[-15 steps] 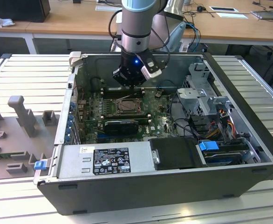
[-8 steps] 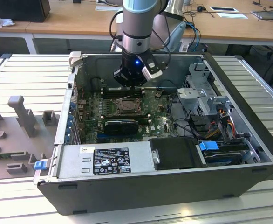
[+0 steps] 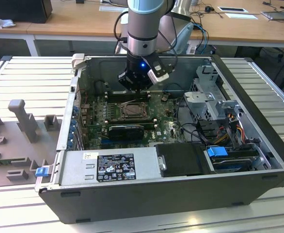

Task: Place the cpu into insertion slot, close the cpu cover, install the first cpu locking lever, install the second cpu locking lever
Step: 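Install the first cpu locking lever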

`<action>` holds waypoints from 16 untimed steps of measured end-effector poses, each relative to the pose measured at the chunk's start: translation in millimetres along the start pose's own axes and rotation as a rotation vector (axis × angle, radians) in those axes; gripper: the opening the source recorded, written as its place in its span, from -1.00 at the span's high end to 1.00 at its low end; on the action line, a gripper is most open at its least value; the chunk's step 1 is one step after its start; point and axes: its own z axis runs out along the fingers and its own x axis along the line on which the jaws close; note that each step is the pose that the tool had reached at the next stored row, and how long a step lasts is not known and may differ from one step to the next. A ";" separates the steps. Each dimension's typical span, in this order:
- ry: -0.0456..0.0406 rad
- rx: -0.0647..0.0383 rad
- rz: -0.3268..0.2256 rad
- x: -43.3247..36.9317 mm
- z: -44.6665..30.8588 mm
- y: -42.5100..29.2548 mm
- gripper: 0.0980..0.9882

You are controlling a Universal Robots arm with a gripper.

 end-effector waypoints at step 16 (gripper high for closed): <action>0.0008 0.005 0.000 -0.7 13.1 -1.1 0.98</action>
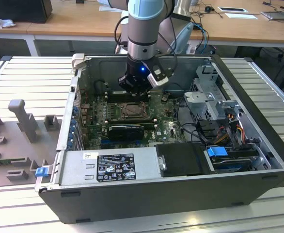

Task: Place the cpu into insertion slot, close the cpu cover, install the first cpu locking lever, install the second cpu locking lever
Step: 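Install the first cpu locking lever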

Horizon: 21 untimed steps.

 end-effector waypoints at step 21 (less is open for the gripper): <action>-0.0005 0.000 0.000 0.1 -18.8 -1.9 0.98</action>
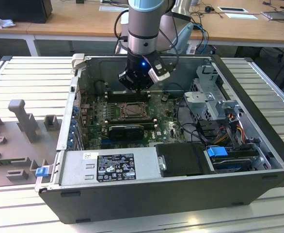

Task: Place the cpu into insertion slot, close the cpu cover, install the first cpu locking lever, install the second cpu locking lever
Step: 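Install the first cpu locking lever, then install the second cpu locking lever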

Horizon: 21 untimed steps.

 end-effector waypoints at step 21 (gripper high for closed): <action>0.0000 0.000 0.000 0.7 -7.2 -10.2 0.98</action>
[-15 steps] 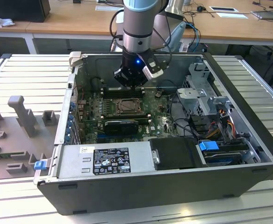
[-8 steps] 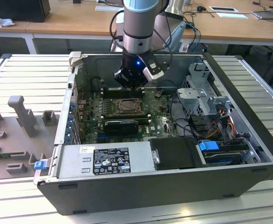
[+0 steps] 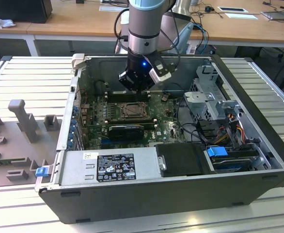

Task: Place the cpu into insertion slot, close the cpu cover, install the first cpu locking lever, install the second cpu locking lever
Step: 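Install the second cpu locking lever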

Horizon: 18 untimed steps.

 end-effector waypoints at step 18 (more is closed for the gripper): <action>0.0003 0.004 0.000 3.3 -22.7 -43.1 0.98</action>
